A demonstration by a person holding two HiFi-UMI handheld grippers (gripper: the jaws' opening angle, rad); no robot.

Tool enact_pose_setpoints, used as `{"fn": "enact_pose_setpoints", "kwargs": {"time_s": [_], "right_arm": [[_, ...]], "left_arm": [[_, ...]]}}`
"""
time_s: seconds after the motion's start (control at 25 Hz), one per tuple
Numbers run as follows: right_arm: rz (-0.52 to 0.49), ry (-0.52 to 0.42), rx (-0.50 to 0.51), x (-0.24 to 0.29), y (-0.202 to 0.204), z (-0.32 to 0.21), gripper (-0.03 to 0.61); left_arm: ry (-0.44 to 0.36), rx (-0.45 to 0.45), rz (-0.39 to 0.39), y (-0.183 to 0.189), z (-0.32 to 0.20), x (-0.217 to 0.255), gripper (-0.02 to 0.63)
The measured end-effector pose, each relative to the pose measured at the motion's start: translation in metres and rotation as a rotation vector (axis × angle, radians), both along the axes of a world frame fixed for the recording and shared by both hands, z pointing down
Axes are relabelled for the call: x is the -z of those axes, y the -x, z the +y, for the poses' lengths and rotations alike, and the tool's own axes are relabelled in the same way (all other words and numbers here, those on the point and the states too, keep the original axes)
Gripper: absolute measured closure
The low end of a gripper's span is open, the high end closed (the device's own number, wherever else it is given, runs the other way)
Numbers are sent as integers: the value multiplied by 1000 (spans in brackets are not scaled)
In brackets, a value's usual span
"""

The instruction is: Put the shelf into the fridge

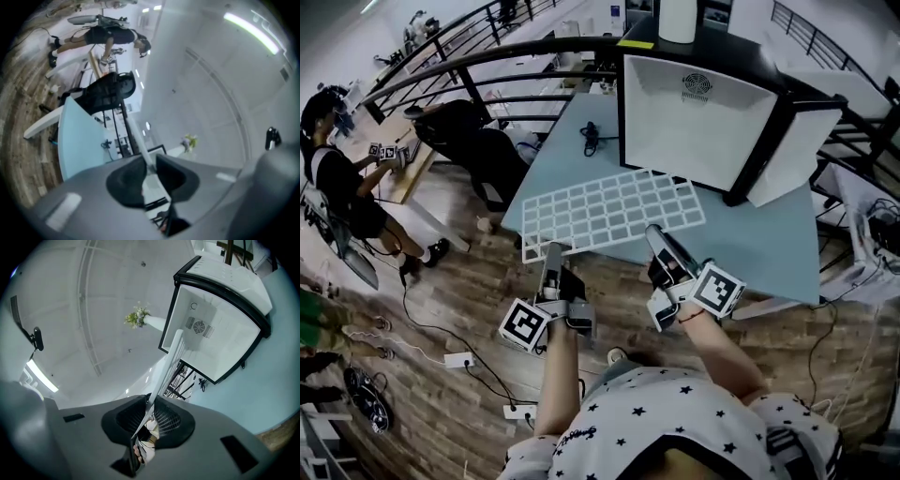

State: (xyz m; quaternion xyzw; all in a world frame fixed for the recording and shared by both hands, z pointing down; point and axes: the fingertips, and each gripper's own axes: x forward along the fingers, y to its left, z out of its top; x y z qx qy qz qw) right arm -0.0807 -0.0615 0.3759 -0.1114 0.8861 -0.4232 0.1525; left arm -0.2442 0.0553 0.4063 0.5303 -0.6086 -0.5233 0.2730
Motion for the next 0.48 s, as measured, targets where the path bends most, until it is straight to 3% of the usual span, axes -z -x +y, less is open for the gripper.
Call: {"fn": "enact_pose_setpoints", "kwargs": {"time_s": [0.24,0.48], "right_arm": [[-5,-8,-96,-3,13,-19,528],[-20,4,-199,-3,0,-41,528]], "left_arm": [[-8,-91,-10,25,-35,-3,549],[5,-202,-17,21,-76,0,549]]}}
